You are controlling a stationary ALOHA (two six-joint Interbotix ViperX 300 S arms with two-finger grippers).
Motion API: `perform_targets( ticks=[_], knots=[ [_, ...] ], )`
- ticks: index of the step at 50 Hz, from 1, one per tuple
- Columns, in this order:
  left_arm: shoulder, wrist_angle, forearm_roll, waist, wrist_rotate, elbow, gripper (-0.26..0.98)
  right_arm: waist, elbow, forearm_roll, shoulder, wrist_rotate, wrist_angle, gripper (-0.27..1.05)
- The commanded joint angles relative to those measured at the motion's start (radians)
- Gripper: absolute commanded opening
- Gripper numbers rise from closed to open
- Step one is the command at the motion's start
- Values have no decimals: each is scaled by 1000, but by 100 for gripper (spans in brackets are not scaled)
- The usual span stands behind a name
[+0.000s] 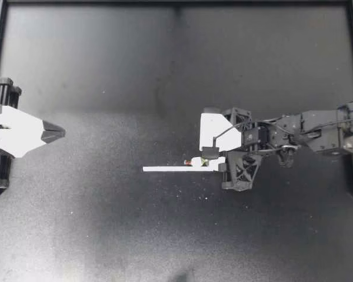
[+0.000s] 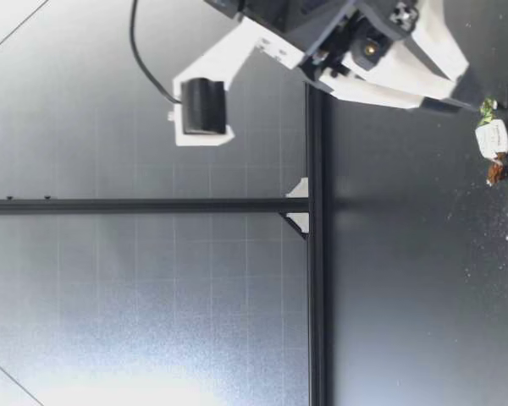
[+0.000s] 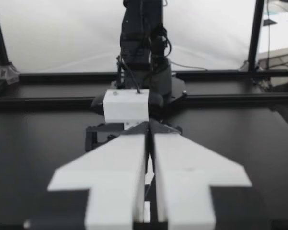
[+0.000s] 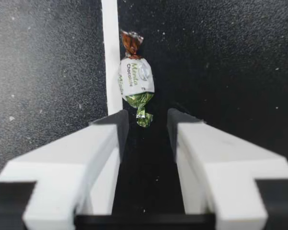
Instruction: Pick up the candy and unwrap it.
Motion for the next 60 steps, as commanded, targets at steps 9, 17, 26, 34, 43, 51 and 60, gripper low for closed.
perform_targets(
  ticks=[9, 17, 26, 34, 43, 51, 60],
  knots=[
    [6, -9, 0, -2, 2, -11, -11, 3, -29, 0, 23, 3, -3, 40],
    [6, -9, 0, 0, 2, -11, -11, 5, -35, 0, 34, 6, -2, 40],
    [3, -9, 0, 0, 2, -11, -11, 5, -43, 0, 38, 2, 46, 17],
    [6, -9, 0, -2, 3, -11, -11, 12, -61, 2, 35, 2, 91, -13],
    [32, -9, 0, 3, -2, -11, -10, 28, -83, 3, 6, 9, 98, -22],
    [118, -17, 0, 9, -2, -28, -6, 40, -92, 5, -75, 9, 103, -22],
    [238, -80, 0, 8, 0, -46, 11, 61, -106, 5, -189, 8, 132, -22]
  ],
)
